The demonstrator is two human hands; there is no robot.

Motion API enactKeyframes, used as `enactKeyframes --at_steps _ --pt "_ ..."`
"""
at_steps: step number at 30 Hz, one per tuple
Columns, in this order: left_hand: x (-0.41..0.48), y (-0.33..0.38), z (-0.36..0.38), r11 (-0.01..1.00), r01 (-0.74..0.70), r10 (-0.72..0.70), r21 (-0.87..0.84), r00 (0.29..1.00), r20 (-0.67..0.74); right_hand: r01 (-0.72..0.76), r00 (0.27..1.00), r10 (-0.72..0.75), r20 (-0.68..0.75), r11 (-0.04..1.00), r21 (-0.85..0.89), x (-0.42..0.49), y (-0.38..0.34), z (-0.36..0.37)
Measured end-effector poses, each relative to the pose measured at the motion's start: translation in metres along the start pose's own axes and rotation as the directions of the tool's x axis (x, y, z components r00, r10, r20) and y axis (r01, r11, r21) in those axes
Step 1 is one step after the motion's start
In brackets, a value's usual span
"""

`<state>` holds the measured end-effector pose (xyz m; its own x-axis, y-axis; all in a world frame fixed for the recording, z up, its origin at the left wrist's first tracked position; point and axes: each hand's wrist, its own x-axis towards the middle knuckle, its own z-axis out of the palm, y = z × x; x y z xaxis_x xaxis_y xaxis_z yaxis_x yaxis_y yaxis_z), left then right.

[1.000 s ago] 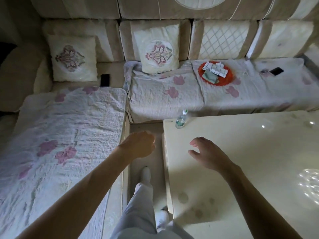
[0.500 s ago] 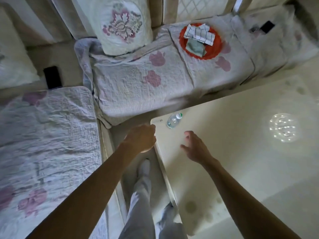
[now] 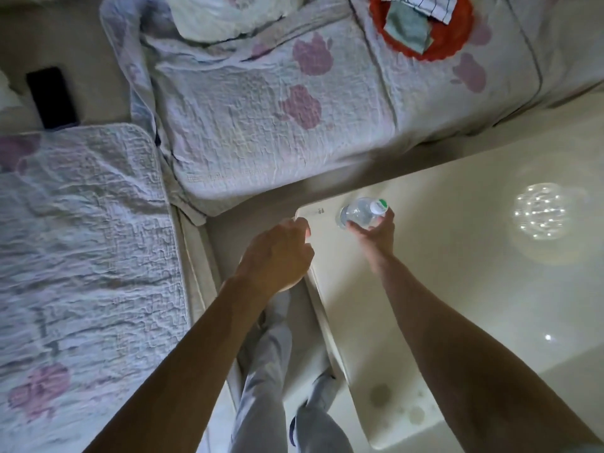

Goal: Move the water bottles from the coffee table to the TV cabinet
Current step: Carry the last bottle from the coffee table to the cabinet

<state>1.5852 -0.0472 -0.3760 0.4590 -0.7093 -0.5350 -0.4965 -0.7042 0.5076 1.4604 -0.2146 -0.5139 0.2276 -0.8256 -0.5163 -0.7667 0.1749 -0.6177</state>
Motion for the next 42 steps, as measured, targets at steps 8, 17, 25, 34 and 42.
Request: enactKeyframes --at_steps 8,17,25,34,42 --pt "-0.004 -0.028 0.011 0.999 -0.048 0.048 -0.018 0.999 -0.014 -0.013 0.992 0.020 -0.127 0.998 0.054 0.022 0.006 0.020" --pt "-0.019 0.009 -0.002 0.998 -0.056 0.057 -0.007 0.988 0.143 0.118 0.990 -0.105 -0.094 0.984 0.136 -0.079 -0.021 -0.080" --pt "-0.035 0.117 0.019 0.966 -0.259 0.259 -0.029 0.941 0.217 0.201 0.979 -0.183 -0.094 0.950 0.239 -0.199 -0.019 -0.204" --pt "-0.133 0.235 0.119 0.921 -0.240 0.343 -0.308 0.874 0.345 0.224 0.957 -0.160 -0.240 0.937 0.270 -0.298 0.069 -0.329" --pt "-0.269 0.338 0.246 0.893 -0.400 0.448 -0.207 0.742 0.499 0.167 0.899 -0.031 -0.437 0.946 0.277 -0.413 0.214 -0.424"
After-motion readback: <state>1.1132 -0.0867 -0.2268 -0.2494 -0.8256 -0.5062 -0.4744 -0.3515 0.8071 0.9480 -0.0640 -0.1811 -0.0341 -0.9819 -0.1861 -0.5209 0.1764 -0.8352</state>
